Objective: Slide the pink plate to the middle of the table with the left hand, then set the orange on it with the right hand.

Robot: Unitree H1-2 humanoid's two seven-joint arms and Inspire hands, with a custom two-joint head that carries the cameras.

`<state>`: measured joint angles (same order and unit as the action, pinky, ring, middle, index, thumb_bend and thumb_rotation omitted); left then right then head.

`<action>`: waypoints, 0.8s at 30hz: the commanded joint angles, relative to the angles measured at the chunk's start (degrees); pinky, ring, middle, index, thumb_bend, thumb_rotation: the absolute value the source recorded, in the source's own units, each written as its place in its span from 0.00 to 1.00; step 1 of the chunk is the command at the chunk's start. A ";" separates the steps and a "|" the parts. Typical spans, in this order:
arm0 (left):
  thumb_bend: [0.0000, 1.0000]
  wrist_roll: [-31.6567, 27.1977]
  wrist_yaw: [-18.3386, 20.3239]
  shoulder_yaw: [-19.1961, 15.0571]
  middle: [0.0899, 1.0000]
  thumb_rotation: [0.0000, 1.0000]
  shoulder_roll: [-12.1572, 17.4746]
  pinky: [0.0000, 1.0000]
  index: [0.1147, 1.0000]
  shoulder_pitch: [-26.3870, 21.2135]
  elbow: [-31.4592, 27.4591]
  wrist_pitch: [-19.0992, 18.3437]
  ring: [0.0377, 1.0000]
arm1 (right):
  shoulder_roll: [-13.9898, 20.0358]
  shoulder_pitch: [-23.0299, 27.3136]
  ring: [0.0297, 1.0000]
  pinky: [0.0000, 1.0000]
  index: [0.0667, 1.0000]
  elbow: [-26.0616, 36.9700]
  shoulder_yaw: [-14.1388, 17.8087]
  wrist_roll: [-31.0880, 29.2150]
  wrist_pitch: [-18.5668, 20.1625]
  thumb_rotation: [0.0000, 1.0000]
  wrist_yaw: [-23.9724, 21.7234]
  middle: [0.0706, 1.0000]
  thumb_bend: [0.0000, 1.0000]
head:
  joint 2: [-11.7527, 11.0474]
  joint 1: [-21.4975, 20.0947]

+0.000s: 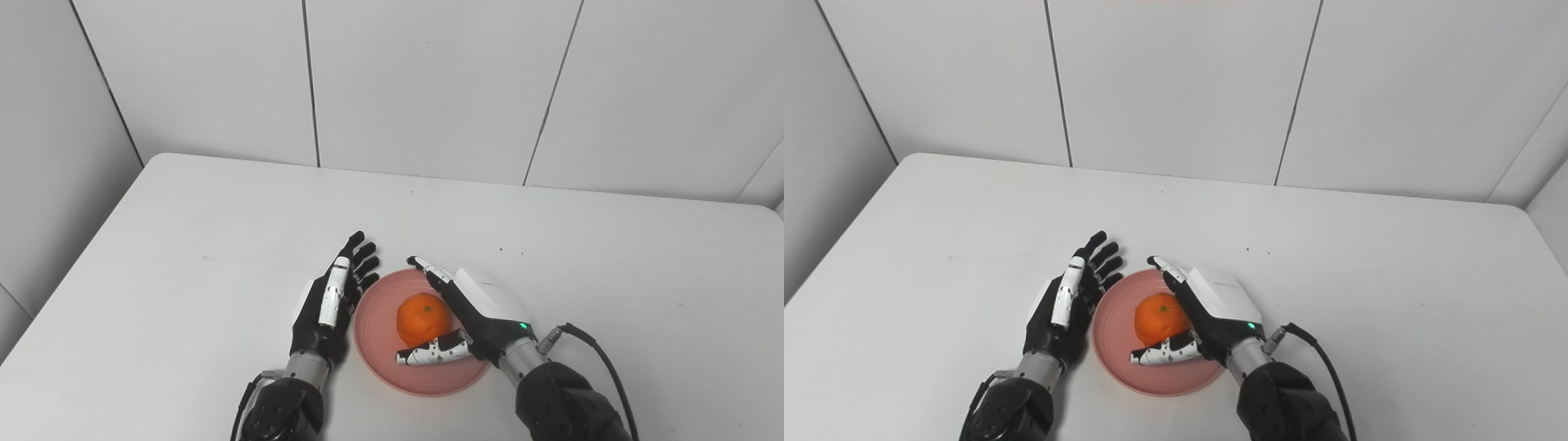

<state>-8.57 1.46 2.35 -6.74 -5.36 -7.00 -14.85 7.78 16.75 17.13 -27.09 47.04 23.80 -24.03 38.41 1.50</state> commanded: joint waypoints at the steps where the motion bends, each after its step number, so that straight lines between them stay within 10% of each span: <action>1: 0.38 -0.40 0.30 -0.15 0.91 1.00 0.16 0.90 0.90 0.09 -0.22 -0.27 0.91 | 0.19 1.13 0.90 0.85 0.93 2.93 1.13 -0.66 -3.01 0.40 1.88 0.92 1.00 | -0.03 0.01; 12: 0.37 -0.61 0.56 -0.54 0.91 1.00 0.42 0.90 0.90 -0.04 -0.21 -0.74 0.91 | -1.34 -1.45 0.91 0.83 0.95 5.31 8.12 -7.93 -10.97 0.45 12.75 0.94 1.00 | -1.02 -1.08; 24: 0.38 -1.36 1.29 -0.87 0.93 1.00 0.96 0.93 0.92 0.59 -0.97 0.71 0.93 | -3.29 -8.93 0.94 0.88 0.97 6.83 16.86 -13.30 -13.32 0.92 22.09 0.97 0.89 | -1.55 -1.98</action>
<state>-9.78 2.44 1.66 -6.15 -5.25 -7.10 -14.75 4.94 7.35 21.52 -10.87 34.11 12.19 -3.50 36.91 -0.53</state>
